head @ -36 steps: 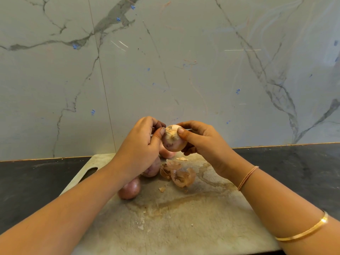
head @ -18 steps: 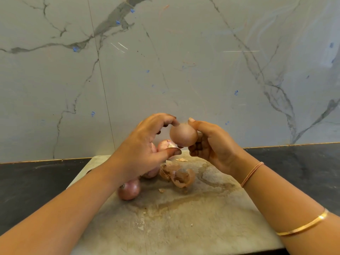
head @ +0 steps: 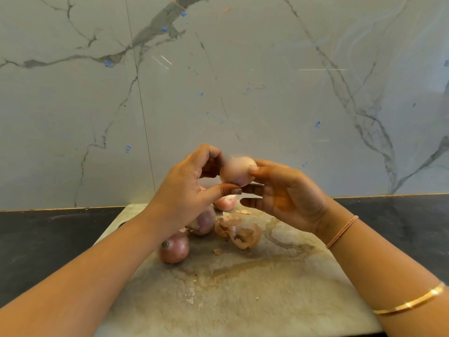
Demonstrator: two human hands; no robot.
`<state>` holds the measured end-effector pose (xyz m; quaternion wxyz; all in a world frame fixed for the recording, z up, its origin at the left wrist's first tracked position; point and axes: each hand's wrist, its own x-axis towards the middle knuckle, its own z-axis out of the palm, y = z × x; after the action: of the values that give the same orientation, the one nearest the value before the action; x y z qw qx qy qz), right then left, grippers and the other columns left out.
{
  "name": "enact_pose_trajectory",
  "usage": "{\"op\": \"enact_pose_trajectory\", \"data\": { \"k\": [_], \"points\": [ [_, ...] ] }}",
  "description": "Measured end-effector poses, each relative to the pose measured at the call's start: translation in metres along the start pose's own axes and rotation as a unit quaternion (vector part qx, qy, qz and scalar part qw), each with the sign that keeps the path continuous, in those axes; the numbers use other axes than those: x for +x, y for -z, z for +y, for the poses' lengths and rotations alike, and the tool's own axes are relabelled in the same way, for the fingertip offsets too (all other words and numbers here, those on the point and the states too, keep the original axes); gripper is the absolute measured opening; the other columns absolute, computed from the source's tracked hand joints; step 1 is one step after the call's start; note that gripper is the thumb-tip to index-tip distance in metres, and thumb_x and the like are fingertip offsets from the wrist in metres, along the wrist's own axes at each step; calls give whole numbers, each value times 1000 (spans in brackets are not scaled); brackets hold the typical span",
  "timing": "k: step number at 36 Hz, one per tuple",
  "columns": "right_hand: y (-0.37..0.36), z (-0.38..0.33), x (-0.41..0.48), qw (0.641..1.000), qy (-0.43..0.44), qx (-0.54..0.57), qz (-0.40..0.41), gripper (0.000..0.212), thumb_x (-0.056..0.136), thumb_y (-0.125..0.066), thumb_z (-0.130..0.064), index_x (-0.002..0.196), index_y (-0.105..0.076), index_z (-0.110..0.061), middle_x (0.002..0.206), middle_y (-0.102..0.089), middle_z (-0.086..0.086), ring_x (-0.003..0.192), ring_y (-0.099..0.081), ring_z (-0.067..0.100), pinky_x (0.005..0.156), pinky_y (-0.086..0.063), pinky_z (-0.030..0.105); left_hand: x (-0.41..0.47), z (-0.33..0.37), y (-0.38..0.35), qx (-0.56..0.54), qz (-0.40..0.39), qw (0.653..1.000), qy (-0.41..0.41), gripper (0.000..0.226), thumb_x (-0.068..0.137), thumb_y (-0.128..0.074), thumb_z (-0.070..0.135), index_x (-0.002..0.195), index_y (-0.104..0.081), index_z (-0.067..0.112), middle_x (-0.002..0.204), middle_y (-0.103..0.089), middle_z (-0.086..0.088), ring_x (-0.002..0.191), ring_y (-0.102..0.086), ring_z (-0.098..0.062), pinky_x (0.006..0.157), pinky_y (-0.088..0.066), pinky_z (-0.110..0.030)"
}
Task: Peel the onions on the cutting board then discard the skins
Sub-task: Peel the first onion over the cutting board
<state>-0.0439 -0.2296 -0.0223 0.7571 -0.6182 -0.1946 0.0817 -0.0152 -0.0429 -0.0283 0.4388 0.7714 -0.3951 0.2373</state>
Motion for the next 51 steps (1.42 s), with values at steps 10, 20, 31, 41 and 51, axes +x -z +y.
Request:
{"op": "enact_pose_trajectory", "data": {
  "k": [10, 20, 31, 41, 51],
  "points": [
    [-1, 2, 3, 999, 12, -37, 30, 50, 75, -66, -21, 123, -59, -10, 110, -69, 10, 97, -65, 21, 79, -56, 26, 1, -3, -1, 27, 12, 999, -27, 39, 81, -69, 38, 108, -42, 40, 108, -56, 18, 101, -58, -1, 88, -47, -12],
    [0, 3, 3, 998, 22, -58, 34, 57, 78, -73, -15, 131, -53, -6, 120, -62, 19, 98, -64, 24, 83, -56, 29, 2, -5, 2, 53, 29, 997, -56, 33, 78, -71, 37, 98, -45, 41, 97, -54, 14, 92, -56, -6, 83, -50, -16],
    [1, 4, 1, 999, -28, 23, 41, 45, 80, -63, -32, 114, -60, -4, 83, -71, 11, 71, -64, 15, 68, -55, 23, 2, 3, 2, -169, 10, 983, 76, 21, 72, -64, 30, 92, -62, 26, 84, -68, 12, 83, -65, -9, 77, -53, -21],
    [1, 7, 6, 995, -37, 26, 94, 46, 89, -50, -34, 119, -57, 0, 89, -69, 15, 69, -63, 13, 68, -53, 24, -1, 2, -1, -167, -1, 984, 60, 16, 80, -61, 22, 93, -52, 24, 79, -60, 11, 78, -57, -8, 77, -51, -24],
    [-1, 6, 7, 985, -6, 62, 162, 30, 99, -46, -26, 121, -54, -8, 101, -63, 19, 85, -64, 23, 78, -53, 31, -3, 0, -2, -68, -20, 996, 50, 24, 90, -59, 7, 94, -55, 30, 86, -61, 19, 87, -59, -1, 78, -48, -13]
  ]
}}
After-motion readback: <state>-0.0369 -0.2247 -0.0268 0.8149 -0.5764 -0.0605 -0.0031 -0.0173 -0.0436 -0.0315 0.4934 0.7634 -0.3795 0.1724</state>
